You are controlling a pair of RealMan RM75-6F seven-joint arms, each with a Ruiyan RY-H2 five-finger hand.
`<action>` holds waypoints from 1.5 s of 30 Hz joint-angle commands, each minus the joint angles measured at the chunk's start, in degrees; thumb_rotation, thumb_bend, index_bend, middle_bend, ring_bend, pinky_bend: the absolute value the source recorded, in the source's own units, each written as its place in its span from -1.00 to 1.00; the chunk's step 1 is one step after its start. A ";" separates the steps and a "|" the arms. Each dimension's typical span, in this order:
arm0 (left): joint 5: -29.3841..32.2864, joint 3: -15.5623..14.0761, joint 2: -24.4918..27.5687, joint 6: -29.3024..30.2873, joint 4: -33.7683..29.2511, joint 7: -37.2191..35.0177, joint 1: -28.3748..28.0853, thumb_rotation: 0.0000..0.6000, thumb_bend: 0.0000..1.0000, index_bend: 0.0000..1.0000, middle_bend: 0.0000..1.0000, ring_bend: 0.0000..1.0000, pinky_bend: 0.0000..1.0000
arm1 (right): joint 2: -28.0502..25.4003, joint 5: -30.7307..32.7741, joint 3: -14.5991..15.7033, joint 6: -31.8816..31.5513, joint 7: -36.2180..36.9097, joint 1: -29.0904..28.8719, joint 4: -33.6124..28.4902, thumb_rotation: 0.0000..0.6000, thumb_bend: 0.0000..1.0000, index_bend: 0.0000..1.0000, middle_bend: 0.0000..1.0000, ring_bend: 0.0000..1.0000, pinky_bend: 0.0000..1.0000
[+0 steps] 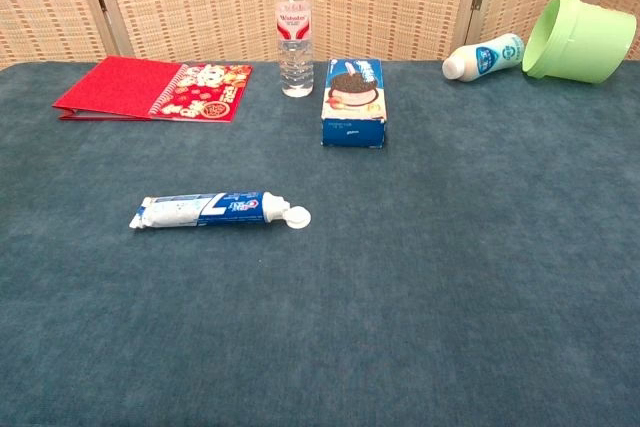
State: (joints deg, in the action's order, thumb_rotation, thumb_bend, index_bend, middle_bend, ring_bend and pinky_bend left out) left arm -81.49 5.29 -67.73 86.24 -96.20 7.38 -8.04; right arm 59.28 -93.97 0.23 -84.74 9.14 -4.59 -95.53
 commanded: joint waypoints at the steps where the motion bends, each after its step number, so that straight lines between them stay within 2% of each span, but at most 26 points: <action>1: -0.04 -0.16 0.05 0.12 -0.10 0.12 0.21 1.00 -0.37 -0.38 -0.32 -0.46 -0.64 | 0.04 -0.19 0.05 0.22 0.23 -0.29 0.20 0.52 -1.00 -1.00 -1.00 -1.00 -1.00; 12: -2.63 -0.05 0.21 -1.64 -1.23 -0.54 -1.52 1.00 -0.37 -0.40 -0.32 -0.46 -0.64 | -0.03 -1.33 -0.06 -3.06 1.92 0.68 1.33 0.52 -1.00 -1.00 -1.00 -1.00 -1.00; 17: -5.22 0.80 -0.26 -5.91 -1.79 -0.89 -5.67 1.00 -0.37 -0.44 -0.32 -0.46 -0.64 | -0.10 -1.73 -0.30 -4.34 2.06 0.96 1.66 0.52 -1.00 -1.00 -1.00 -1.00 -1.00; 21: -5.72 1.34 -1.01 -11.58 -2.50 0.04 -9.88 1.00 -0.37 -0.53 -0.33 -0.48 -0.64 | -0.07 -1.80 -0.47 -4.95 2.11 1.11 1.80 0.53 -1.00 -1.00 -1.00 -1.00 -1.00; 27: -3.09 2.40 -4.59 -21.66 -1.88 4.02 -16.87 1.00 -0.39 -0.70 -0.43 -0.59 -0.67 | 0.06 -1.60 -0.49 -5.16 2.05 1.26 2.02 0.52 -1.00 -1.00 -1.00 -1.00 -1.00; 34: 4.04 4.11 -11.70 -28.91 3.51 11.40 -22.79 1.00 -0.37 -0.62 -0.47 -0.60 -0.67 | 0.07 -1.16 -0.60 -5.28 2.30 1.41 2.23 0.53 -1.00 -1.00 -1.00 -1.00 -1.00; 38: 8.12 4.77 -15.03 -30.86 6.32 13.47 -24.77 1.00 -0.37 -0.59 -0.47 -0.59 -0.67 | 0.05 -0.92 -0.69 -5.44 2.40 1.54 2.22 0.52 -1.00 -1.00 -1.00 -1.00 -1.00; 45: 13.29 4.59 -19.71 -32.01 10.08 18.02 -27.04 1.00 -0.37 -0.66 -0.50 -0.60 -0.68 | 0.08 -0.77 -0.71 -5.46 2.27 1.65 2.12 0.53 -1.00 -1.00 -1.00 -1.00 -1.00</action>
State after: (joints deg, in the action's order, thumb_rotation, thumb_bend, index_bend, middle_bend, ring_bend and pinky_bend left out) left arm -68.99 9.92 -86.64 54.65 -86.82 24.67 -34.46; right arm 59.36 -94.74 -0.48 -90.20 11.42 -2.94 -93.41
